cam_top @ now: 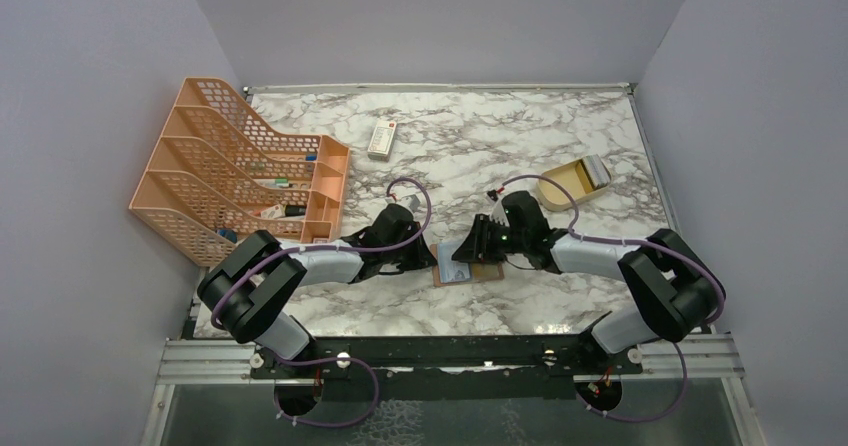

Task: Put the credit cards into the card holder
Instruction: Insert the credit card into the card holder.

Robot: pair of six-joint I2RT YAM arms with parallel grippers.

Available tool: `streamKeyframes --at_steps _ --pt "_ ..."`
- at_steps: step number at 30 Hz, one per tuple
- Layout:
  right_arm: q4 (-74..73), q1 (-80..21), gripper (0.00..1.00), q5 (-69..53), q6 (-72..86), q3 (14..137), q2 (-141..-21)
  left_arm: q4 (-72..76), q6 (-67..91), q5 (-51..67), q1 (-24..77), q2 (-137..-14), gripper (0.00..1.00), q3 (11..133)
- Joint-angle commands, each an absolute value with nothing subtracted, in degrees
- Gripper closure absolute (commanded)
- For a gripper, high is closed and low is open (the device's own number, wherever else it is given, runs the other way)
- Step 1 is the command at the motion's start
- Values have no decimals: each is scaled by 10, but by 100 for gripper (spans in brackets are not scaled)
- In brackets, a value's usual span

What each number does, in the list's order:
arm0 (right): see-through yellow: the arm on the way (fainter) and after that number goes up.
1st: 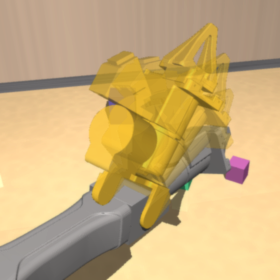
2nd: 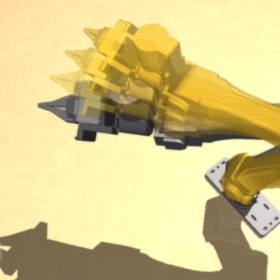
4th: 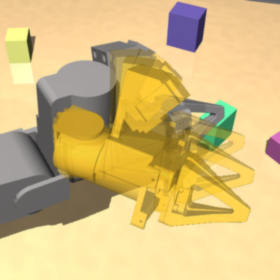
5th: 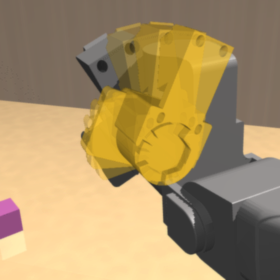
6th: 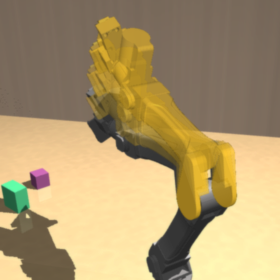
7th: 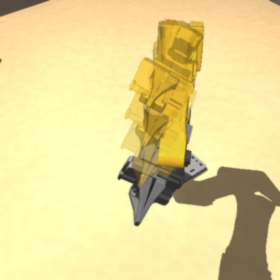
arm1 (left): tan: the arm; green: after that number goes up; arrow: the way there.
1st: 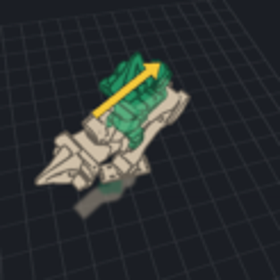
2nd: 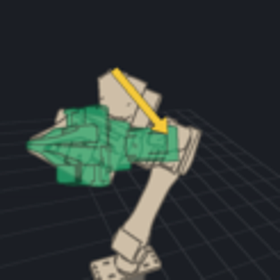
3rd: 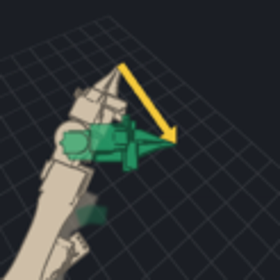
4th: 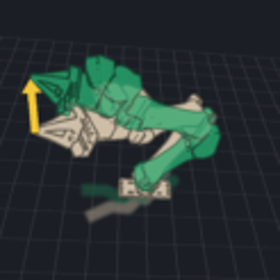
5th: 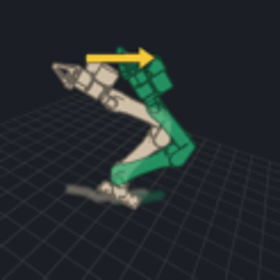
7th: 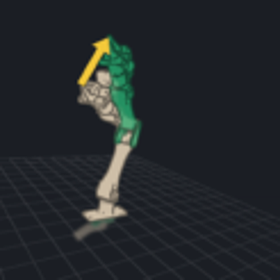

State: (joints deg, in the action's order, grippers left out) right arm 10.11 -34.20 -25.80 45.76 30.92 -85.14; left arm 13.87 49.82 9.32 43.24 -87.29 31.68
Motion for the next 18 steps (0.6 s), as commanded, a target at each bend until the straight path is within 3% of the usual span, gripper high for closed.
streamKeyframes --at_steps 1,8,18 --pt "98 -347 65 -252 455 308 -849 104 488 75 431 -872 100 319" --pt "45 -347 55 -204 430 319 -824 98 489 73 431 -873 100 321" --pt "62 -347 59 -218 423 317 -838 93 489 68 431 -870 100 323"
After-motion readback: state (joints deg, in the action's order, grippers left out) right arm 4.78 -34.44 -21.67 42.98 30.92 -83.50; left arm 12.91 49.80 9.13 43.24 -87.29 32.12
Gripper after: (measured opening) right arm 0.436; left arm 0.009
